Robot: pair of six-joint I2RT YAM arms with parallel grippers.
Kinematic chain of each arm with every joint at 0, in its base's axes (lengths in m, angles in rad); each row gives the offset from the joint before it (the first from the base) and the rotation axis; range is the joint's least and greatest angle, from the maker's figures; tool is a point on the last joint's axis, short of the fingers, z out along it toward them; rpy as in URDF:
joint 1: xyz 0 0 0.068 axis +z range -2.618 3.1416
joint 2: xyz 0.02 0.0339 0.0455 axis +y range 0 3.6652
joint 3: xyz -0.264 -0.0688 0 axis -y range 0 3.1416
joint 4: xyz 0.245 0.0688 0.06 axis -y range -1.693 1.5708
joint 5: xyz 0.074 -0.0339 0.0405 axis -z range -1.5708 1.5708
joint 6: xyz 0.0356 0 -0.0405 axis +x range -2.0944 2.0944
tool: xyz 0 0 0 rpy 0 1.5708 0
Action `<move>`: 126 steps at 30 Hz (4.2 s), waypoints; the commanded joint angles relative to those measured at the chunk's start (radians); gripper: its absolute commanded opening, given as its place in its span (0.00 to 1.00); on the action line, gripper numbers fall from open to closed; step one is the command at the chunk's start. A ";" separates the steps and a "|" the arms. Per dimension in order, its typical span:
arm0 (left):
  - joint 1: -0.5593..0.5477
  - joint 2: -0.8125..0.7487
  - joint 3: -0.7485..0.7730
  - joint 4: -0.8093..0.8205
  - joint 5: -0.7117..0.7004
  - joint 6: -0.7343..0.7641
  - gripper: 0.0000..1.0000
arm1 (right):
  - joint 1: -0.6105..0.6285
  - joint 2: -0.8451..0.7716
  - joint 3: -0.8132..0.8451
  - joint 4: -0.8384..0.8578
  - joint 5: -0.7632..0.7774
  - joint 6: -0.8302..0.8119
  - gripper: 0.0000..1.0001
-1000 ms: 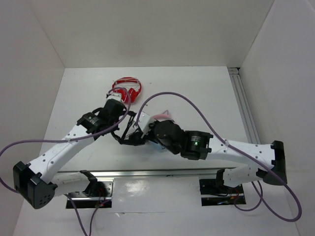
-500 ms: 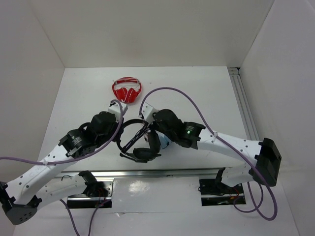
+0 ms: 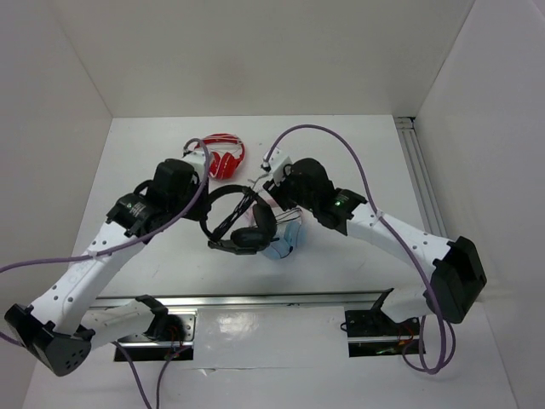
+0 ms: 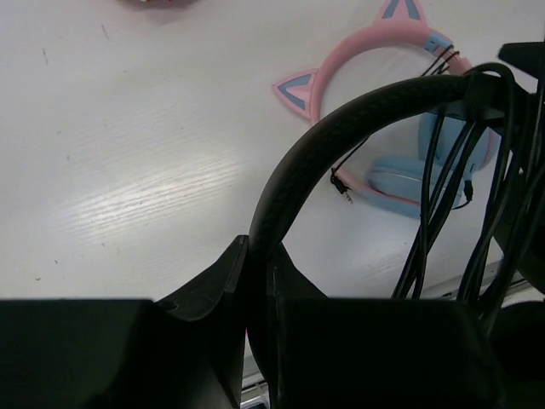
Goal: Wrap the headphones
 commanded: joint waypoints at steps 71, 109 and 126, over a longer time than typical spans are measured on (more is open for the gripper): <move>0.629 0.208 -0.427 0.075 -0.272 -0.707 0.00 | 0.125 -0.245 -0.203 0.153 -0.007 0.409 0.99; 0.936 0.078 -0.355 -0.213 -0.393 -1.082 1.00 | 0.249 -0.276 -0.229 0.168 -0.059 0.391 0.99; 0.982 -0.387 -0.194 -0.204 0.030 -0.487 1.00 | 0.301 -0.369 0.169 -0.336 0.267 0.593 0.99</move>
